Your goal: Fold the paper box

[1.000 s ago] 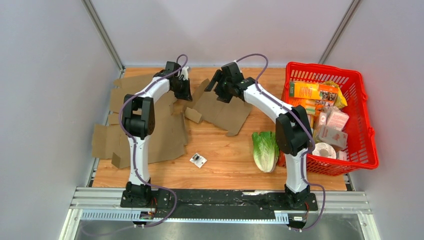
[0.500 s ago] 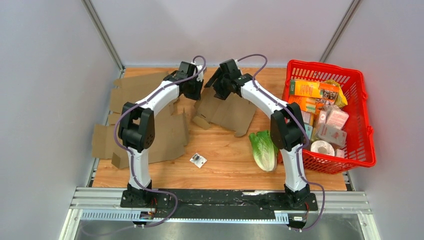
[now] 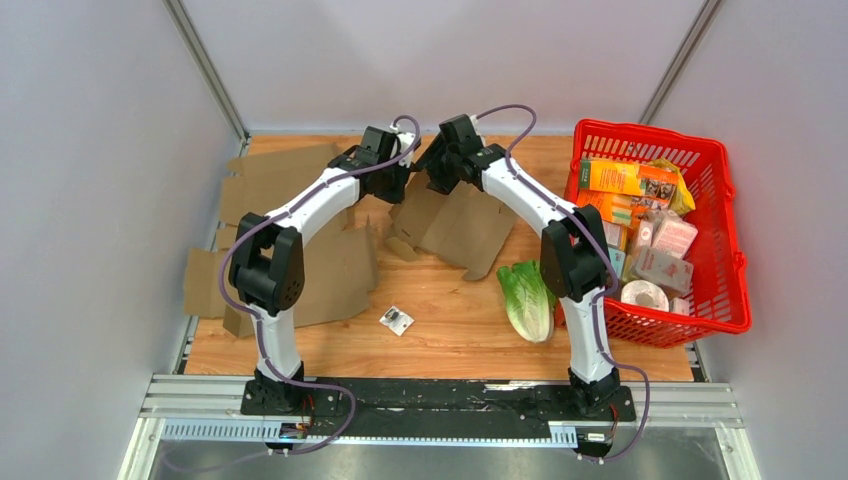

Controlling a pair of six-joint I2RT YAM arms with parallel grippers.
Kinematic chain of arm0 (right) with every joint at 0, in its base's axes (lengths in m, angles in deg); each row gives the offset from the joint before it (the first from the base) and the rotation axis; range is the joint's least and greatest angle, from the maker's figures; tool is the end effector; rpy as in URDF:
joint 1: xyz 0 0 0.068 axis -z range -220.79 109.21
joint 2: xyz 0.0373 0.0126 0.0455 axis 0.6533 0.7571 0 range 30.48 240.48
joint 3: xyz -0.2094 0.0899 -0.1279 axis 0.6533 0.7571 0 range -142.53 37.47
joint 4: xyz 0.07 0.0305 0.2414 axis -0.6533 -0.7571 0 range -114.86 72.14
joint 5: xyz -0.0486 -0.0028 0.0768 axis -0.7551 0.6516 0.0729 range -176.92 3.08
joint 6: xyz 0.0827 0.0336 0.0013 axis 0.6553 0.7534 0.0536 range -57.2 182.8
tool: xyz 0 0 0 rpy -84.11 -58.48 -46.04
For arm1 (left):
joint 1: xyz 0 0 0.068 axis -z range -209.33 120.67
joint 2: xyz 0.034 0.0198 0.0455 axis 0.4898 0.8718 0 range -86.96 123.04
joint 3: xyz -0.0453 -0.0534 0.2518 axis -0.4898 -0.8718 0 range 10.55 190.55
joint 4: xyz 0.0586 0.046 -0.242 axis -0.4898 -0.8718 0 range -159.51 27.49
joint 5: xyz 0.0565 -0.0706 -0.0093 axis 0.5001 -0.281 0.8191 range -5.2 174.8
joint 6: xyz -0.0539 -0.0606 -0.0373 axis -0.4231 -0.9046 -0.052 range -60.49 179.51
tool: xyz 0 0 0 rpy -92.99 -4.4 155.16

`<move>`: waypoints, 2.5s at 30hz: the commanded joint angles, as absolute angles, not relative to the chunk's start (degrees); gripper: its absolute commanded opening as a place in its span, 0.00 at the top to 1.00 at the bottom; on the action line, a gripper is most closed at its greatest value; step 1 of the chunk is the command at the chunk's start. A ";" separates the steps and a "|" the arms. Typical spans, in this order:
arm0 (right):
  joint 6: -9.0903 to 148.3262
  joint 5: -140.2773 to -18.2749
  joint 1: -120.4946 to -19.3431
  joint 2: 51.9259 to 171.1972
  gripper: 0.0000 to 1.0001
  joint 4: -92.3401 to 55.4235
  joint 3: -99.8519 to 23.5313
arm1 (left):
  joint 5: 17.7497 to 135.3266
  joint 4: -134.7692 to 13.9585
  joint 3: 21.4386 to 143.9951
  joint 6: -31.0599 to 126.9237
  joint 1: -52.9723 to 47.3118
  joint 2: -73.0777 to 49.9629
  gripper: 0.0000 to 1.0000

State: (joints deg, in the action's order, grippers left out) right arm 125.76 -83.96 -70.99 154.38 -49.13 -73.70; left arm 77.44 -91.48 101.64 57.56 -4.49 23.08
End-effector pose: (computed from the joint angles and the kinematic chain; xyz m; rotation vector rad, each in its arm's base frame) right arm 0.4427 0.2625 0.2226 0.6797 2.4099 0.8165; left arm 0.4057 -0.1989 0.2169 0.5412 2.3705 -0.3686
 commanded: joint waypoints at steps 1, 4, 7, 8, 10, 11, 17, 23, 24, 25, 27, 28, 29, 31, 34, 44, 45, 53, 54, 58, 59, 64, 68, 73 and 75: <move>125.82 -85.69 -71.55 155.46 0.40 -48.71 -74.85 | 77.68 -89.76 100.55 59.42 -3.40 18.86 0.97; 126.35 -86.39 -71.99 155.64 0.41 -48.89 -74.76 | 78.29 -87.74 98.36 61.18 -2.79 17.02 0.97; 126.44 -86.83 -72.52 155.64 0.47 -48.89 -74.59 | 78.03 -86.07 96.60 61.36 -2.61 15.52 0.97; 126.44 -86.83 -72.61 155.55 0.50 -48.89 -74.50 | 77.94 -85.89 96.51 61.44 -2.61 15.34 0.97; 126.70 -86.83 -72.61 155.55 0.55 -48.63 -74.15 | 77.86 -85.71 96.07 61.53 -2.52 14.64 0.97; 126.79 -86.83 -72.61 155.64 0.57 -48.71 -74.06 | 77.42 -85.10 95.63 61.62 -2.44 14.46 0.97; 127.93 -86.83 -72.70 154.59 0.74 -47.57 -71.87 | 77.50 -85.01 94.83 61.71 -1.91 13.41 0.97; 129.25 -79.46 -70.77 153.97 0.96 -40.99 -66.52 | 77.60 -82.56 90.72 56.53 -2.35 10.16 0.78; 129.34 -77.27 -70.41 153.79 1.00 -39.50 -65.80 | 77.42 -81.85 89.83 55.65 -2.96 8.33 0.74; 129.34 -76.29 -69.80 153.62 1.00 -38.53 -64.93 | 77.07 -81.24 88.78 53.64 -3.48 7.44 0.68; 129.60 -73.66 -69.10 151.87 1.00 -35.29 -61.33 | 75.93 -78.60 85.18 51.44 -5.06 4.10 0.65; 129.86 -73.04 -68.48 151.07 1.00 -33.61 -59.75 | 75.23 -76.42 83.77 49.60 -5.59 2.87 0.60; 129.86 -72.33 -68.13 150.28 1.00 -32.03 -58.25 | 74.61 -75.00 80.72 48.71 -6.03 0.25 0.58; 130.04 -71.02 -66.99 148.00 1.00 -28.51 -54.12 | 74.08 -70.80 77.36 46.78 -7.09 -2.40 0.50; 131.70 -66.89 -65.15 146.50 1.00 -21.31 -48.67 | 72.32 -65.61 71.47 45.98 -7.27 -6.36 0.45; 134.96 -60.29 -63.64 143.78 1.00 -9.43 -44.35 | 70.03 -55.92 57.41 43.87 -7.27 -12.25 0.45; 135.57 -59.76 -63.64 143.51 1.00 -8.21 -44.18 | 70.29 -55.13 56.44 43.87 -7.27 -12.87 0.46; 138.83 -58.35 -63.29 142.81 1.00 0.86 -40.31 | 69.68 -48.45 48.96 45.36 -7.27 -15.77 0.42; 138.74 -58.61 -63.38 142.89 1.00 0.94 -39.96 | 69.60 -48.27 48.69 45.62 -7.27 -15.60 0.41; 138.83 -58.97 -63.20 143.59 1.00 3.05 -38.73 | 69.60 -46.96 48.08 45.89 -7.10 -14.28 0.40; 138.92 -58.97 -63.20 143.94 1.00 3.32 -38.64 | 69.51 -46.87 48.25 45.98 -6.92 -13.84 0.41; 138.30 -59.58 -63.20 145.53 1.00 4.99 -37.41 | 71.79 -46.95 47.03 46.85 -5.60 -14.63 0.43; 137.86 -59.93 -63.20 147.28 1.00 7.35 -36.44 | 72.32 -46.43 44.30 46.42 -5.42 -16.56 0.38; 138.57 -59.93 -63.12 147.99 1.00 8.94 -35.65 | 72.58 -46.78 42.63 45.80 -5.34 -18.49 0.38; 138.30 -60.20 -63.12 147.73 1.00 8.77 -35.48 | 72.32 -45.73 41.67 45.01 -5.33 -19.37 0.39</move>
State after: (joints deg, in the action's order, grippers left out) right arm 138.05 -59.41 -63.36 147.93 4.29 -35.63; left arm 72.88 -48.44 43.08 45.62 -5.65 -16.09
